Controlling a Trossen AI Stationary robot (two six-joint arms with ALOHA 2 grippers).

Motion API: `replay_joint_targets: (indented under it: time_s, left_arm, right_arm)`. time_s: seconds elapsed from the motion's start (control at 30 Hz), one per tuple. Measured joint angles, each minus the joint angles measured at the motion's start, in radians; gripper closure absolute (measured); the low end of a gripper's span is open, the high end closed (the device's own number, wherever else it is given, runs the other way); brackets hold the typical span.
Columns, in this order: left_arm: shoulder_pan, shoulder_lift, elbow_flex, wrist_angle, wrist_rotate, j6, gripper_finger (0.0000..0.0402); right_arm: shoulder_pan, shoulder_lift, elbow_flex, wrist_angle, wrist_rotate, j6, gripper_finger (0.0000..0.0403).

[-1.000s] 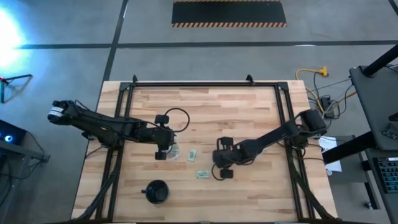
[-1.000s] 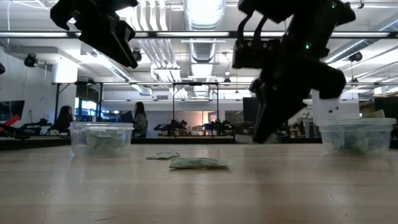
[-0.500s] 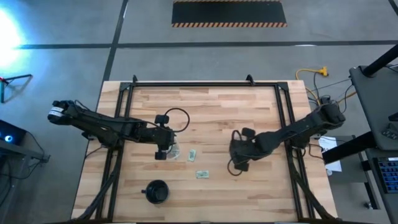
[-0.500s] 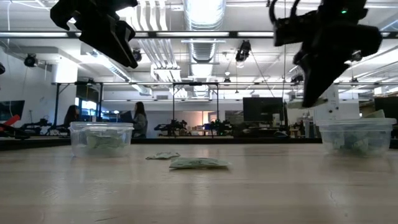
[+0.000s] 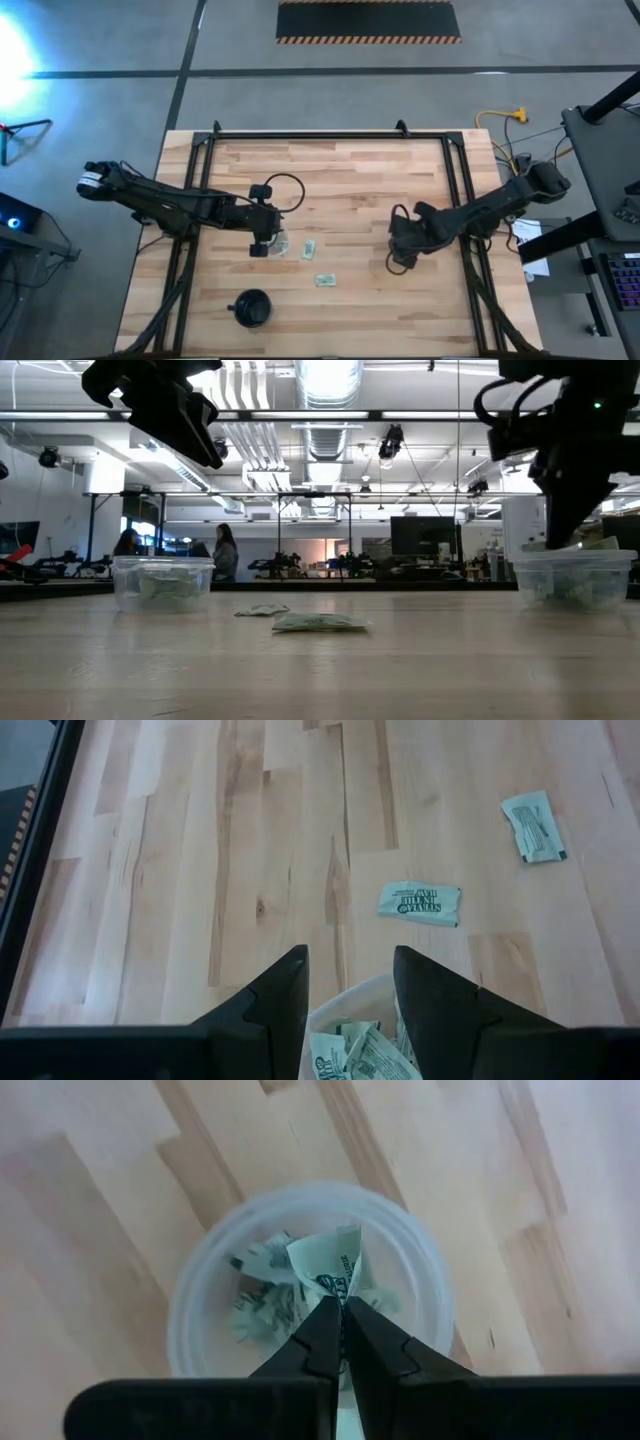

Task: Pick and place Stevia / Truvia into bins
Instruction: Put the stevia packet into the round transparent container

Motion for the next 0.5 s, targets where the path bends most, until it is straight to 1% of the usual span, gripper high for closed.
replay_joint_targets:
  time_s: [0.27,0.37,0.5]
  left_arm:
    - [0.0,0.0,0.0,0.0,0.0,0.0,0.0269]
    - [0.0,0.0,0.0,0.002,0.0,0.0,0.0269]
    - [0.0,0.0,0.0,0.004,0.0,0.0,0.0269]
  right_arm:
    - [0.0,0.002,-0.037,0.003,-0.014,0.072,0.039]
    - [0.0,0.0,-0.035,0.005,-0.014,0.075,0.0373]
    - [0.0,-0.005,-0.031,0.009,-0.013,0.076,0.0336]
